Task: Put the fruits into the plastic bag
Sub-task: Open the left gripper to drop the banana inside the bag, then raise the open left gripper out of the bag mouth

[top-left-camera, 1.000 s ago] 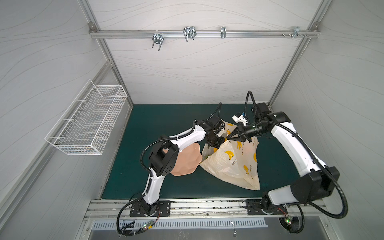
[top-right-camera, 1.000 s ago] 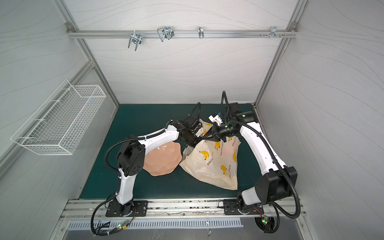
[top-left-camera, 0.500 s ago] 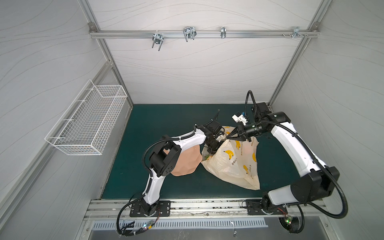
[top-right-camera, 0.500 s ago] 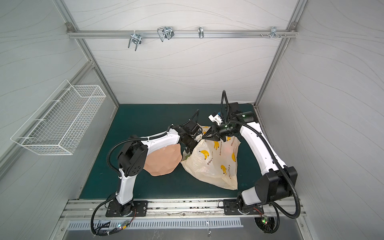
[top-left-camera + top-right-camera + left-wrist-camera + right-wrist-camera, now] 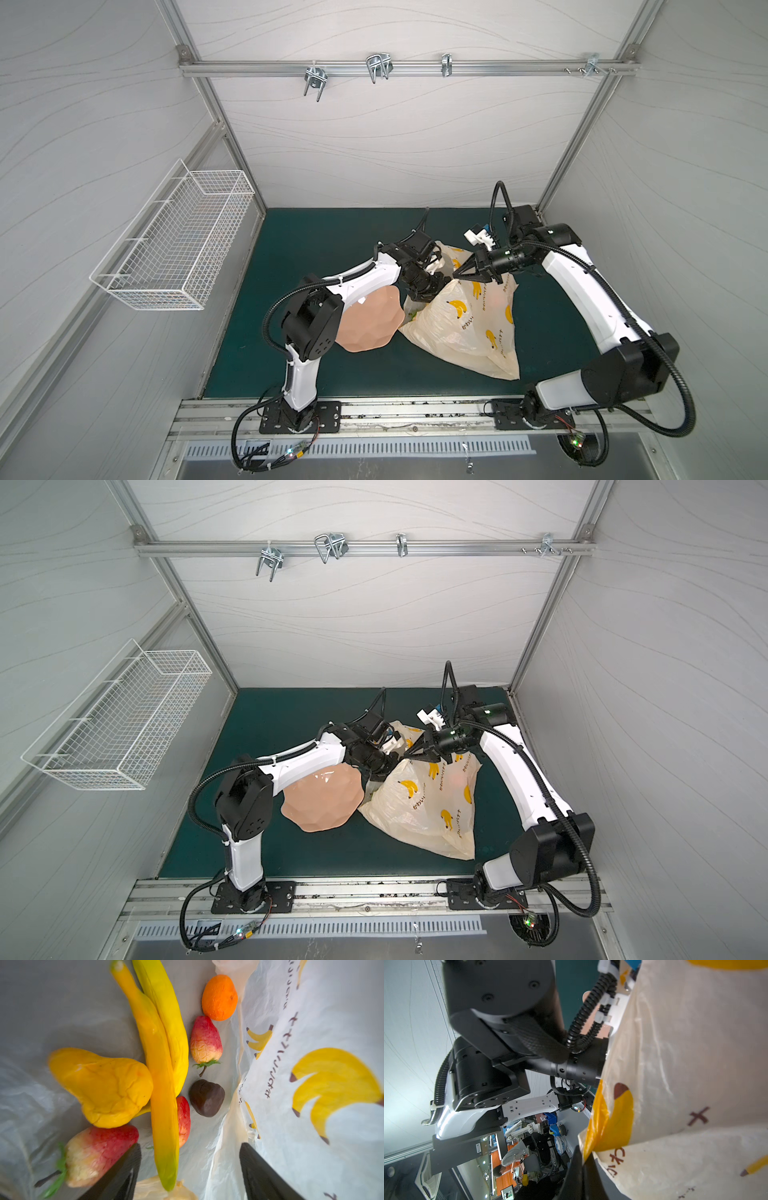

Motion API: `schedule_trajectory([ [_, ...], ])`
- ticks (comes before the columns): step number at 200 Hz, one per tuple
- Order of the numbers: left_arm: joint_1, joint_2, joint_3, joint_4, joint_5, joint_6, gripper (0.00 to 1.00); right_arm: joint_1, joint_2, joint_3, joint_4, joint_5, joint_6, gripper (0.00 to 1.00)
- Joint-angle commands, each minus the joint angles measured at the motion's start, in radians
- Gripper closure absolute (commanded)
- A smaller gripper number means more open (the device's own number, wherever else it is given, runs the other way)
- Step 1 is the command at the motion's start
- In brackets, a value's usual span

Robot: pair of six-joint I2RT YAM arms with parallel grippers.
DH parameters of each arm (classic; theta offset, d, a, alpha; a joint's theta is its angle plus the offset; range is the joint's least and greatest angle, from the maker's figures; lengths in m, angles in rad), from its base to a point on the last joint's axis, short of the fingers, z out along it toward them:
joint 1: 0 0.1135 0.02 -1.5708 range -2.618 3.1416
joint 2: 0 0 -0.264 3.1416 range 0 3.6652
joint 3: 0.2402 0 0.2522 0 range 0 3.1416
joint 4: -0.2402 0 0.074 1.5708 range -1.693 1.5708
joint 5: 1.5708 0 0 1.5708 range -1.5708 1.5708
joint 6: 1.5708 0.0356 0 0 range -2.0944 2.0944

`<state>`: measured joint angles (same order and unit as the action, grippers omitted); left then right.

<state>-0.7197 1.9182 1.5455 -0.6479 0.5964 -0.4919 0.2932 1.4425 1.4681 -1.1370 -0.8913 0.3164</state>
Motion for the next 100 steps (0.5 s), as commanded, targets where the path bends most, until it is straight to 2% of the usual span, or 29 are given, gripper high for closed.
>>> schedule_trajectory([
  [1, 0.021, -0.051, 0.048, -0.064, -0.072, 0.037, 0.23, -0.012, -0.027, 0.002, -0.044, -0.006, -0.024, 1.0],
  [59, 0.069, -0.163, 0.048, -0.14, -0.242, 0.124, 0.24, -0.025, -0.048, 0.007, -0.108, 0.037, -0.054, 1.0],
  [100, 0.089, -0.252, -0.015, -0.096, -0.25, 0.19, 0.25, -0.028, -0.059, 0.011, -0.117, 0.044, -0.051, 1.0],
])
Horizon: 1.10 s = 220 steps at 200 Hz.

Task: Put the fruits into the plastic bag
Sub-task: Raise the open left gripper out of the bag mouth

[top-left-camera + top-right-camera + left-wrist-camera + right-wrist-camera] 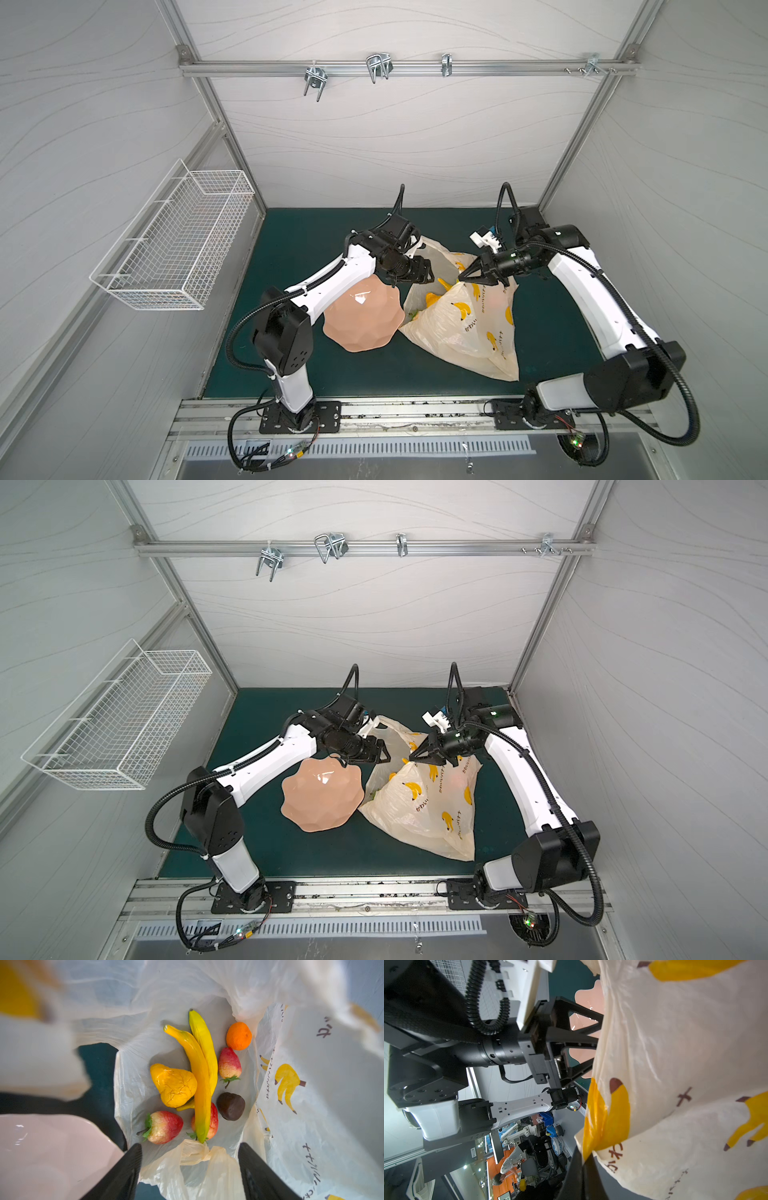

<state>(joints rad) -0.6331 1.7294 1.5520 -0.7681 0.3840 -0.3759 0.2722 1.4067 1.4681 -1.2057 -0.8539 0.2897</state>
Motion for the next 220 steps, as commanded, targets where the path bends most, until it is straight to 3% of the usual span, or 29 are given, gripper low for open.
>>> schedule_trajectory([
  [1, 0.002, -0.066, -0.025, 0.026, -0.038, 0.078, 0.25, -0.007, -0.023, 0.011, -0.049, 0.007, -0.024, 1.0],
  [62, 0.013, -0.257, -0.183, 0.091, -0.032, 0.353, 0.24, -0.007, -0.022, 0.018, -0.056, 0.015, -0.017, 1.0],
  [109, 0.013, -0.333, -0.319, 0.246, -0.075, 0.558, 0.22, -0.007, -0.015, 0.038, -0.079, 0.024, -0.028, 1.0],
  [142, 0.024, -0.268, -0.294, 0.278, -0.18, 0.624, 0.2, -0.007, -0.01, 0.052, -0.093, 0.026, -0.036, 1.0],
  [220, 0.033, -0.07, -0.18, 0.321, -0.242, 0.71, 0.23, -0.007, -0.004, 0.054, -0.123, 0.018, -0.049, 1.0],
])
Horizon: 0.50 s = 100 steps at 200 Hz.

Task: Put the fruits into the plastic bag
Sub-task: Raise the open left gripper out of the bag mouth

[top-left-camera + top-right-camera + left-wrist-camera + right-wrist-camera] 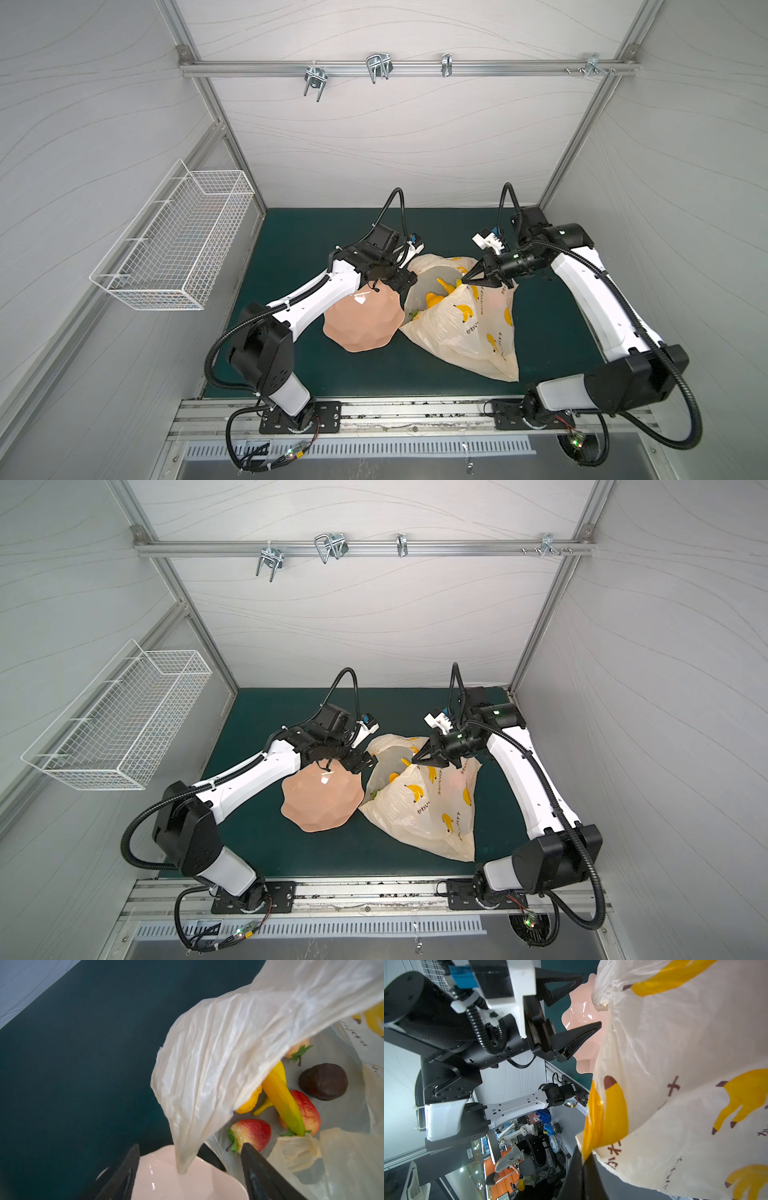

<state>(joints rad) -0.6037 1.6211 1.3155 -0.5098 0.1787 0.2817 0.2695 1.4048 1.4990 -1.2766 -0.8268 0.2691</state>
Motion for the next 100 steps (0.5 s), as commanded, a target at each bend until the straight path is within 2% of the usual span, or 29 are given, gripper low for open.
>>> schedule_trajectory([
  [1, 0.004, 0.041, 0.057, 0.065, -0.037, 0.053, 0.23, -0.004, -0.001, 0.024, -0.053, -0.008, -0.027, 1.0],
  [23, 0.005, 0.076, 0.078, 0.085, 0.021, 0.053, 0.37, -0.004, -0.001, 0.024, -0.058, -0.006, -0.03, 1.0],
  [37, 0.006, 0.096, 0.089, 0.091, 0.064, 0.053, 0.53, -0.004, 0.0, 0.024, -0.06, -0.002, -0.031, 1.0],
  [50, 0.005, 0.112, 0.098, 0.097, 0.068, 0.036, 0.7, -0.005, 0.004, 0.025, -0.062, 0.004, -0.034, 1.0],
  [70, 0.008, 0.132, 0.124, 0.062, 0.081, 0.03, 0.89, -0.005, 0.019, 0.039, -0.081, 0.041, -0.047, 1.0],
  [78, 0.007, 0.134, 0.132, 0.052, 0.082, 0.026, 1.0, -0.005, 0.027, 0.049, -0.09, 0.056, -0.054, 1.0],
  [100, 0.017, 0.134, 0.157, 0.017, 0.077, 0.004, 1.0, -0.004, 0.047, 0.08, -0.1, 0.079, -0.059, 1.0],
])
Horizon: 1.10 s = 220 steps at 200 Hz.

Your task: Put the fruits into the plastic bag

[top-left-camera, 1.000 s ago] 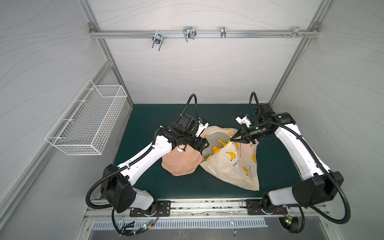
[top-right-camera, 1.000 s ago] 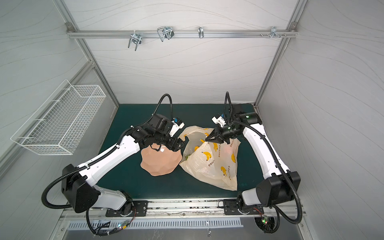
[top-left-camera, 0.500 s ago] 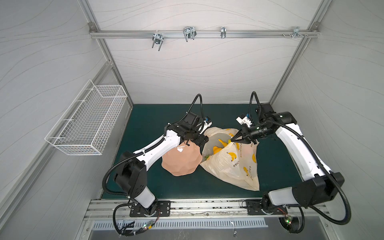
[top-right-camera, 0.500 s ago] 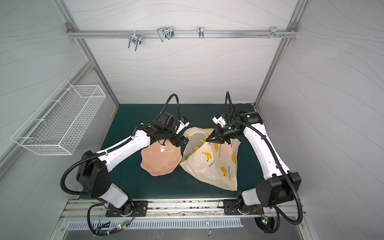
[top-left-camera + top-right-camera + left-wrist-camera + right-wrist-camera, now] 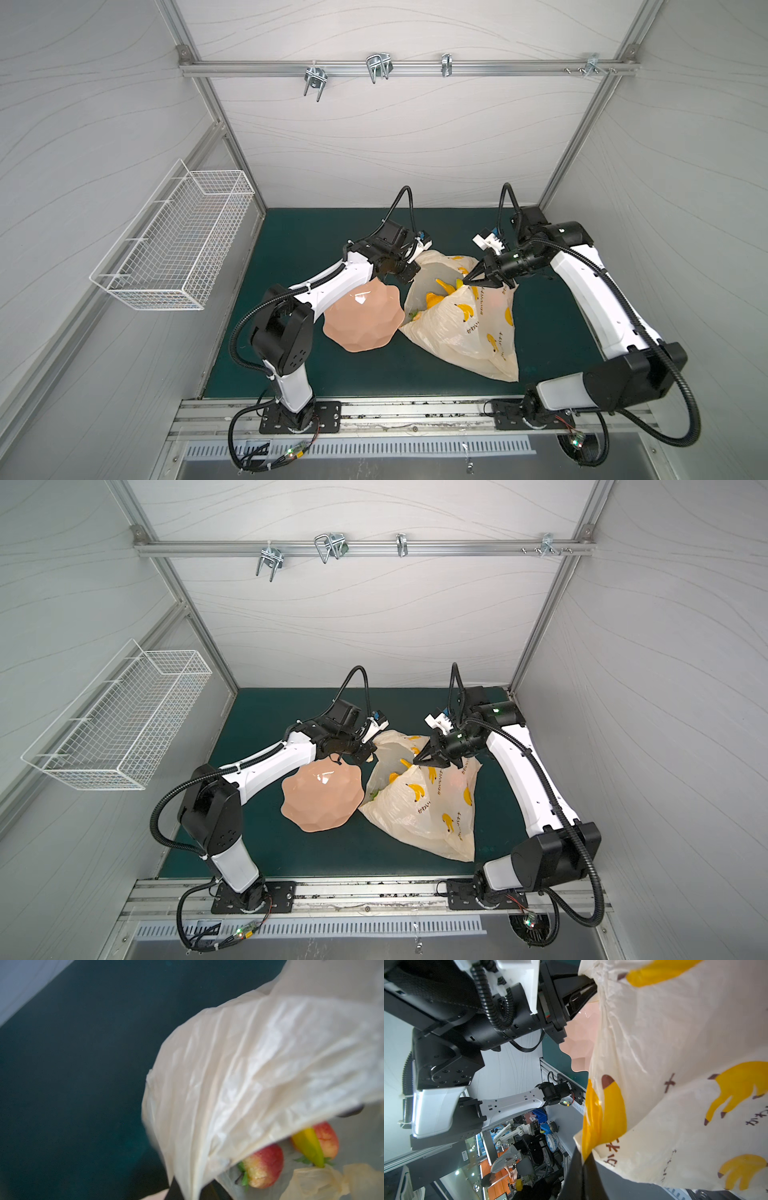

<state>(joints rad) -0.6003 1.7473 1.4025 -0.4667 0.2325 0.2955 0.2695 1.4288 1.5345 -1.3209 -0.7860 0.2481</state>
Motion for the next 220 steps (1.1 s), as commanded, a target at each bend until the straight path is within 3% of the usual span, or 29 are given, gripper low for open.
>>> schedule_trajectory([
  [1, 0.014, 0.007, 0.072, -0.028, 0.024, -0.011, 1.0, -0.004, 0.024, 0.046, -0.056, 0.04, -0.039, 1.0],
  [67, 0.142, -0.1, 0.135, -0.184, 0.064, -0.168, 1.0, -0.014, 0.121, 0.235, -0.157, 0.315, -0.086, 1.0],
  [92, 0.148, -0.157, 0.147, -0.216, 0.067, -0.19, 1.0, -0.039, 0.157, 0.326, -0.175, 0.386, -0.084, 1.0],
  [134, 0.148, -0.228, 0.142, -0.23, 0.113, -0.25, 1.0, -0.043, 0.214, 0.511, -0.229, 0.621, -0.068, 1.0],
  [171, 0.148, -0.245, 0.1, -0.235, 0.146, -0.282, 1.0, -0.038, 0.15, 0.427, -0.165, 0.681, -0.019, 1.0],
  [196, 0.149, -0.244, 0.084, -0.239, 0.185, -0.31, 1.0, -0.038, 0.086, 0.279, -0.111, 0.643, 0.021, 0.9],
  [220, 0.146, -0.257, 0.061, -0.227, 0.23, -0.338, 1.0, -0.042, 0.017, 0.217, -0.064, 0.606, 0.059, 0.62],
])
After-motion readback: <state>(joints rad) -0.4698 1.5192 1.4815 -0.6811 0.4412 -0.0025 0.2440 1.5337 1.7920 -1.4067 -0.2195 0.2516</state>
